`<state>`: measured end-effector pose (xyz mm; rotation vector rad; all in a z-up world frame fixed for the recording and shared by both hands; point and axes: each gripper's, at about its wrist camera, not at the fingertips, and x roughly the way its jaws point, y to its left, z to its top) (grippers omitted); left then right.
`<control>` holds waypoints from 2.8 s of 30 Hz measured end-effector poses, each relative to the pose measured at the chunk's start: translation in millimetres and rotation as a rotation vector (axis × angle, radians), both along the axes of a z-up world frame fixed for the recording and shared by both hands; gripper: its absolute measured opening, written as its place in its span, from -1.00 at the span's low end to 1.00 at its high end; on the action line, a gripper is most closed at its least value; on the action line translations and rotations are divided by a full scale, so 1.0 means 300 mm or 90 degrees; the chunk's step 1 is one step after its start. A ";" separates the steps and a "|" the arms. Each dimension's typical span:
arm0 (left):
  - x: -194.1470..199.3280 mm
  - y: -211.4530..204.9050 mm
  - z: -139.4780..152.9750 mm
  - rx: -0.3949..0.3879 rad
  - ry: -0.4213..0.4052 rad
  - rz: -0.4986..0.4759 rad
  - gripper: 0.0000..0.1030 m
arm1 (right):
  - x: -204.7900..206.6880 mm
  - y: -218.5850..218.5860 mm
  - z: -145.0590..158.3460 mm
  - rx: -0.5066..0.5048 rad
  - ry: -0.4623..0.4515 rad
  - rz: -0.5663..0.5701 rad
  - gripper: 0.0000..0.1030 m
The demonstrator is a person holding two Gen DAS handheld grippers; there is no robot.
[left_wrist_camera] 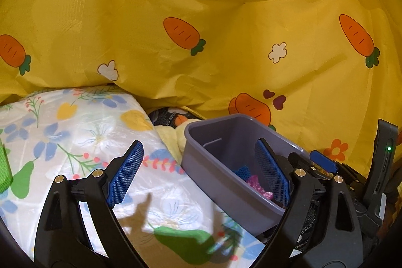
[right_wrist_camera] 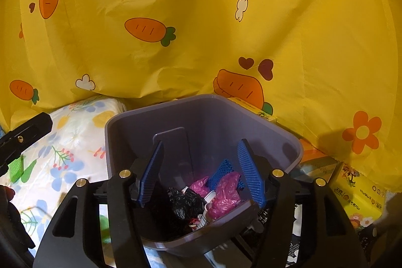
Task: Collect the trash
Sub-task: 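Open both grippers to drop the black and pink bags into the bin, then move both open grippers back from the bin toward the cup and mesh, then grasp the white grid cup with the left gripper while the right grasps the green mesh sleeve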
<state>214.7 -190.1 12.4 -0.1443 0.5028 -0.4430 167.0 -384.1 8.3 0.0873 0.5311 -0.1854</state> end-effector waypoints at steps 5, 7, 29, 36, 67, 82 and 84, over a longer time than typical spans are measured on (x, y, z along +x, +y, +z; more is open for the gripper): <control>-0.056 0.101 0.014 0.029 -0.015 0.056 0.72 | -0.032 0.007 0.017 0.008 -0.017 -0.011 0.37; -0.084 0.164 0.020 0.039 -0.023 0.095 0.72 | -0.041 0.021 0.027 0.016 -0.025 -0.008 0.44; -0.296 1.022 0.019 0.120 0.022 0.549 0.78 | 0.001 0.860 0.090 0.005 -0.013 0.314 0.71; -0.294 1.185 -0.010 0.105 0.050 0.609 0.78 | 0.067 1.066 0.068 -0.027 0.007 0.370 0.71; -0.045 1.420 -0.204 0.029 0.164 0.540 0.78 | 0.359 1.476 -0.298 -0.039 0.237 0.507 -0.26; 0.037 1.461 -0.278 -0.001 0.188 0.522 0.67 | 0.340 1.402 -0.262 -0.018 0.209 0.520 -0.85; 0.038 1.470 -0.288 -0.018 0.193 0.511 0.51 | 0.341 1.400 -0.263 -0.019 0.210 0.519 -0.85</control>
